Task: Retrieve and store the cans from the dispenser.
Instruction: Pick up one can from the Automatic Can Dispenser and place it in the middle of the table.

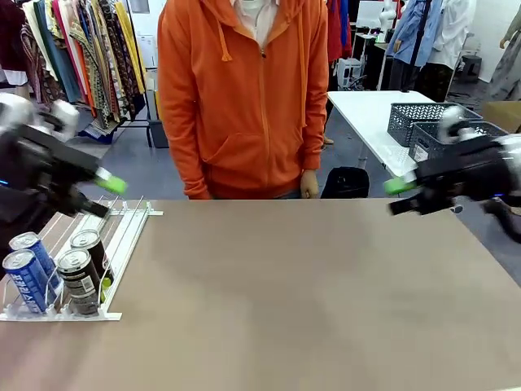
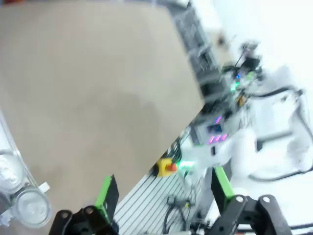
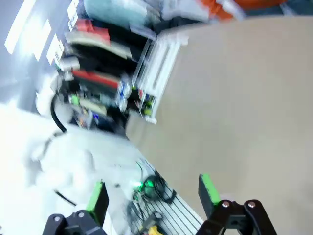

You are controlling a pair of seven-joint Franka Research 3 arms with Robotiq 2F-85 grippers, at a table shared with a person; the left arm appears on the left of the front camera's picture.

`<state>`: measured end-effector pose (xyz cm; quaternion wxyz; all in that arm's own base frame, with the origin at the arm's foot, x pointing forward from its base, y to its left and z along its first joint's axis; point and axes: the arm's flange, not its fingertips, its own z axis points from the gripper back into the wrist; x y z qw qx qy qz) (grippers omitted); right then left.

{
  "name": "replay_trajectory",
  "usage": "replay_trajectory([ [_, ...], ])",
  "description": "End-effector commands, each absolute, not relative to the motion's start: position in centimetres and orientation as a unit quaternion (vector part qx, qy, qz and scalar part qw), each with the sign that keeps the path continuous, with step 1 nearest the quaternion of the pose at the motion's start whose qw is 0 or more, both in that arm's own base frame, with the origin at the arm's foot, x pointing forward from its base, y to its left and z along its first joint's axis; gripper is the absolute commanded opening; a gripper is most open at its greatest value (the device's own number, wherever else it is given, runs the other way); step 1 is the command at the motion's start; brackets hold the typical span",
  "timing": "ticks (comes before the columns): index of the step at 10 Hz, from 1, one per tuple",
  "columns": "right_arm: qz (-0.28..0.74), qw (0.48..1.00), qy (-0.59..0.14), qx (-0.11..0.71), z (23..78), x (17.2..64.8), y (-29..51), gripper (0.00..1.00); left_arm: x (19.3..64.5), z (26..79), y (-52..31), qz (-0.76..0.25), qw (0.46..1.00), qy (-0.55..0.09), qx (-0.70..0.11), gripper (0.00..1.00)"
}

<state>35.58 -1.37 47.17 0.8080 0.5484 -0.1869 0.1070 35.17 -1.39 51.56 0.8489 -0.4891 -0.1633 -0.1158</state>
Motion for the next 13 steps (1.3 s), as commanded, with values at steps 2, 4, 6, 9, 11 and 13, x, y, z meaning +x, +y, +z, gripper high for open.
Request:
replay_trajectory([
  [2, -0.081, 0.747, -0.291, 0.592, 41.5, 31.3, -11.8, 1.00, 31.1, 49.4, 9.8, 0.005, 0.788, -0.283, -0.547, 1.00],
  [4, -0.178, 0.719, -0.324, 0.588, 39.0, 28.8, -15.9, 1.00, 27.8, 47.2, 16.1, 0.129, 0.766, -0.328, -0.537, 1.00],
  [6, -0.216, 0.699, -0.337, 0.592, 37.6, 27.5, -17.4, 1.00, 24.3, 44.9, 20.5, 0.233, 0.733, -0.364, -0.525, 1.00],
  [9, -0.228, 0.713, -0.314, 0.584, 38.7, 29.8, -22.5, 1.00, 25.5, 46.8, 23.0, 0.205, 0.755, -0.340, -0.523, 1.00],
  [11, -0.228, 0.713, -0.314, 0.584, 38.7, 29.8, -22.5, 1.00, 25.5, 46.8, 23.0, 0.205, 0.755, -0.340, -0.523, 1.00],
  [13, -0.228, 0.713, -0.314, 0.584, 38.7, 29.8, -22.5, 1.00, 25.5, 46.8, 23.0, 0.205, 0.755, -0.340, -0.523, 1.00],
])
